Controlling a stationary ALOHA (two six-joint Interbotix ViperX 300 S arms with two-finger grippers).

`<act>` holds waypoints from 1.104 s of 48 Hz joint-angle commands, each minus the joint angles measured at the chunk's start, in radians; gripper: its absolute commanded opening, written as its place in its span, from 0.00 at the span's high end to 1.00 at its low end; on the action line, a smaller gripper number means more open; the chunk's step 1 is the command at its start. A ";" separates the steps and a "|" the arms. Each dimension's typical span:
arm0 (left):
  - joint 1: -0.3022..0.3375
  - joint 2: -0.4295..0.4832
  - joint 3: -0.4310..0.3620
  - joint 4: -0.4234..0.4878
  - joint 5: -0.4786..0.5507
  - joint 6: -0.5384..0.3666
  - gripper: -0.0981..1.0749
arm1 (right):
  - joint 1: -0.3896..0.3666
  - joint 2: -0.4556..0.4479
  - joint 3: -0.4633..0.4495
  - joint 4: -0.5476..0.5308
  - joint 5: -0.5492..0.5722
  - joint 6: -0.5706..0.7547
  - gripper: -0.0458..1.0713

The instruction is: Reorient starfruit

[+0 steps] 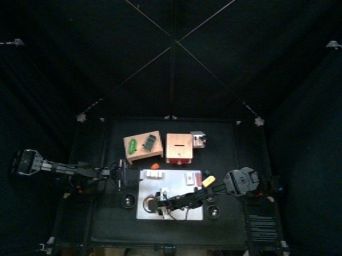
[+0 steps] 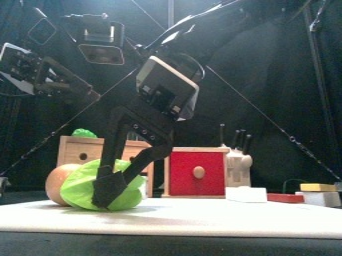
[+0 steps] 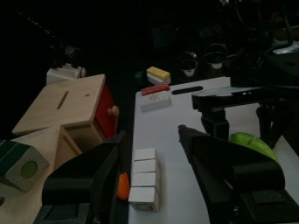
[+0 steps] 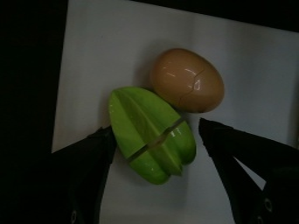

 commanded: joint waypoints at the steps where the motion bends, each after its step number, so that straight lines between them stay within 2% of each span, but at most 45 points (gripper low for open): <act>1: 0.002 -0.002 -0.012 -0.002 -0.005 -0.002 0.18 | 0.002 -0.023 -0.018 0.002 0.006 0.002 0.07; 12: 0.002 -0.002 -0.012 -0.002 -0.005 -0.002 0.18 | 0.002 -0.023 -0.018 0.002 0.023 0.006 0.25; 18: 0.002 -0.002 -0.012 -0.002 -0.005 -0.002 0.18 | 0.002 -0.034 -0.015 0.002 0.044 0.008 0.32; 28: 0.002 -0.002 -0.012 -0.002 -0.005 -0.002 0.18 | 0.003 -0.080 -0.003 0.020 0.106 0.015 0.32; 48: 0.002 -0.002 -0.012 -0.003 -0.005 -0.002 0.18 | -0.009 -0.146 0.034 0.129 0.118 0.026 0.32; 53: 0.002 -0.002 -0.011 -0.006 -0.005 -0.002 0.18 | -0.020 -0.156 0.041 0.137 0.118 0.078 0.32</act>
